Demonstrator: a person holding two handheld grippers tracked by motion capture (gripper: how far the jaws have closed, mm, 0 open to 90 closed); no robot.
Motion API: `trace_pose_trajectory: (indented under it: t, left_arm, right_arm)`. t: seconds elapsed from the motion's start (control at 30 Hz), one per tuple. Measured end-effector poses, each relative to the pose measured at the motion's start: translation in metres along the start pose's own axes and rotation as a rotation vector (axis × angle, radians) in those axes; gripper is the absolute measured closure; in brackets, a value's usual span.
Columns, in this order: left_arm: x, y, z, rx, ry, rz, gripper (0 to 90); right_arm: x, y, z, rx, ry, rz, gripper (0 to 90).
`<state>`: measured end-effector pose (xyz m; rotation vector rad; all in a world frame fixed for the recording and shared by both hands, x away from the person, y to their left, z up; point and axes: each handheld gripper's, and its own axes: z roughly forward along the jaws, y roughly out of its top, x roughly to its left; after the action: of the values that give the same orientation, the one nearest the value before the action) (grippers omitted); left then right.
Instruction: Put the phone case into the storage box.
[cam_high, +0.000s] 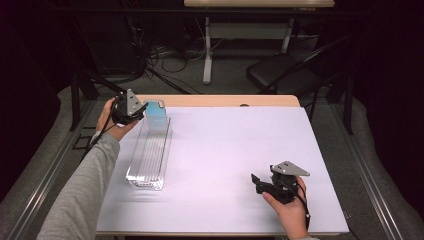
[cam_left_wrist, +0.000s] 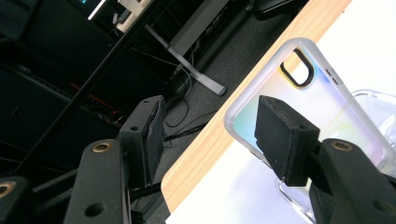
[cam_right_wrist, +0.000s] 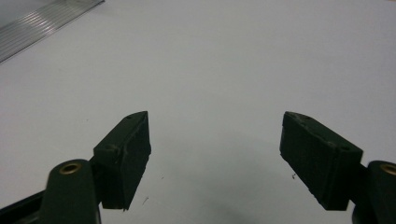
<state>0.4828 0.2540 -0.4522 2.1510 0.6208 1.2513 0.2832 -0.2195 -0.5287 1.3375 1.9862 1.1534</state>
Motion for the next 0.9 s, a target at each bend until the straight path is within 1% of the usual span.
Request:
trace_pose_trajectory:
  t: [0.03,0.1,0.33,0.4,0.43,0.47,0.5,0.53,0.57,0.63,0.67,0.7,0.9]
  left_arm:
    - [0.000,0.001,-0.001,0.003,-0.003,-0.011,42.6]
    - [0.001,0.002,-0.003,0.011,-0.015,-0.049,42.6]
    - [0.002,0.004,-0.009,0.020,-0.041,-0.102,42.5]
    - [0.001,0.005,-0.011,0.024,-0.062,-0.130,42.4]
    - [0.001,0.006,-0.011,0.026,-0.069,-0.137,42.4]
    - [0.000,0.007,-0.012,0.027,-0.081,-0.154,42.2]
    - [0.000,0.007,-0.012,0.027,-0.081,-0.154,41.9]
    - [0.000,0.009,-0.014,0.029,-0.101,-0.170,41.6]
    - [0.000,0.009,-0.014,0.029,-0.101,-0.170,41.5]
    - [-0.002,0.011,-0.015,0.028,-0.112,-0.184,41.5]
    - [-0.002,0.013,-0.016,0.026,-0.124,-0.197,40.9]
    - [-0.002,0.013,-0.016,0.026,-0.124,-0.197,40.7]
    - [0.000,0.013,-0.020,0.026,-0.159,-0.259,37.6]
  right_arm:
    - [0.000,0.000,0.000,0.000,-0.001,0.000,24.3]
    - [0.000,0.000,0.000,0.000,-0.001,0.000,24.3]
    - [0.001,0.001,0.001,-0.002,0.001,0.000,24.1]
    - [0.000,0.001,0.001,0.002,0.001,-0.001,24.0]
    - [0.000,0.001,0.001,0.002,0.000,-0.002,24.0]
    - [0.000,0.001,0.001,0.004,0.000,-0.003,23.9]
    - [0.000,0.001,0.001,0.004,0.000,-0.003,23.9]
    - [0.001,0.001,0.001,0.003,0.000,0.000,23.9]
    - [0.001,0.001,0.001,0.003,0.000,0.000,23.9]
    - [0.000,0.001,0.001,0.003,0.003,-0.003,23.9]
    - [0.001,0.001,0.002,0.004,0.003,-0.001,23.8]
    - [0.001,0.001,0.002,0.004,0.003,-0.001,23.8]
    - [0.001,0.002,0.003,0.002,0.006,-0.010,23.7]
